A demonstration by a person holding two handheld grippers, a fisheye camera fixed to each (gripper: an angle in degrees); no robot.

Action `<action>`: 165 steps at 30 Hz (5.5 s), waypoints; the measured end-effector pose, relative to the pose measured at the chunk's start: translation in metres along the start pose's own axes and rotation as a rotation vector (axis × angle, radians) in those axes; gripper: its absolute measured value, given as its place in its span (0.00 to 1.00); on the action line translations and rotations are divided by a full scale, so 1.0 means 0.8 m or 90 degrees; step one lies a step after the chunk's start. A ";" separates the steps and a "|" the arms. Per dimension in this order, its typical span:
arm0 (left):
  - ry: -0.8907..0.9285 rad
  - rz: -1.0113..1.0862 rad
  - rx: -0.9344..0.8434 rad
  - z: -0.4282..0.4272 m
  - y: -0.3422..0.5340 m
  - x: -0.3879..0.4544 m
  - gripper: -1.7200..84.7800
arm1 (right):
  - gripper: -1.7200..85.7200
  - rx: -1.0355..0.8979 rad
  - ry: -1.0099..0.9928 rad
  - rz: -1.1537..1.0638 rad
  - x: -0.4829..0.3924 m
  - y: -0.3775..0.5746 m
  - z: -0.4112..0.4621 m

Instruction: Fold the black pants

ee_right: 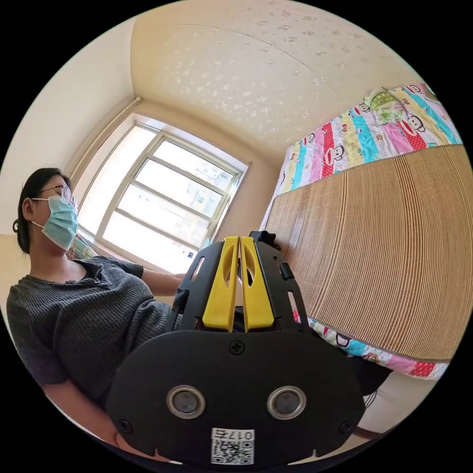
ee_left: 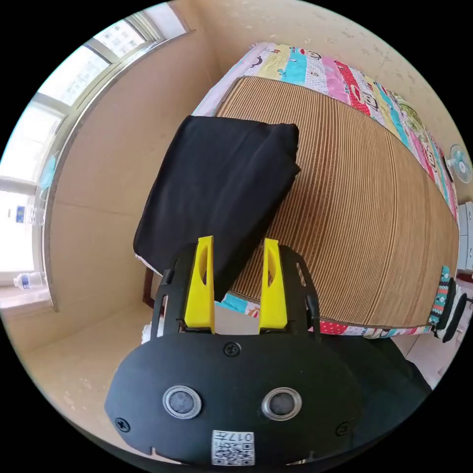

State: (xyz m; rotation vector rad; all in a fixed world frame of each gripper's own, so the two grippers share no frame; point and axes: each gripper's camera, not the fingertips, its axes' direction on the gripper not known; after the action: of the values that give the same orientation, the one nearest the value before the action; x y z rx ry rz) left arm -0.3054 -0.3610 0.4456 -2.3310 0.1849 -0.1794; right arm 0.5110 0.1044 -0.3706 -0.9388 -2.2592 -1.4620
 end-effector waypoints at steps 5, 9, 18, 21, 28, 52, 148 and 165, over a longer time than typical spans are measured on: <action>0.003 -0.042 -0.088 0.031 -0.022 -0.004 0.15 | 0.02 0.032 0.003 0.067 0.007 0.008 0.001; 0.132 -0.149 -0.079 0.019 0.013 -0.052 0.10 | 0.02 0.056 -0.017 0.060 0.005 -0.022 0.011; 0.732 -0.144 0.268 -0.110 0.183 -0.242 0.02 | 0.02 0.011 -0.104 0.036 0.032 -0.096 0.066; 0.810 0.043 0.391 -0.201 0.238 -0.228 0.01 | 0.02 -0.001 -0.143 0.032 0.046 -0.118 0.076; 0.980 0.354 0.641 -0.396 0.391 -0.140 0.01 | 0.04 -0.037 -0.208 -0.015 0.056 -0.162 0.067; 1.238 0.736 0.580 -0.540 0.613 0.310 0.01 | 0.05 0.109 -0.626 -0.228 0.115 -0.228 -0.101; 1.269 0.744 0.632 -0.114 0.381 0.431 0.15 | 0.02 0.216 -1.132 -0.268 0.096 -0.193 -0.026; 0.601 0.497 0.905 -0.292 0.568 0.436 0.14 | 0.09 0.259 -0.305 -0.359 0.138 0.016 -0.027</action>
State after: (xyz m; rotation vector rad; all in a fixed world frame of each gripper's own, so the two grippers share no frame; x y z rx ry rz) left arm -0.0425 -0.9031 0.3049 -0.5435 1.0022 -0.7076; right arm 0.4348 0.1285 -0.2904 -0.5872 -3.2073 -0.9306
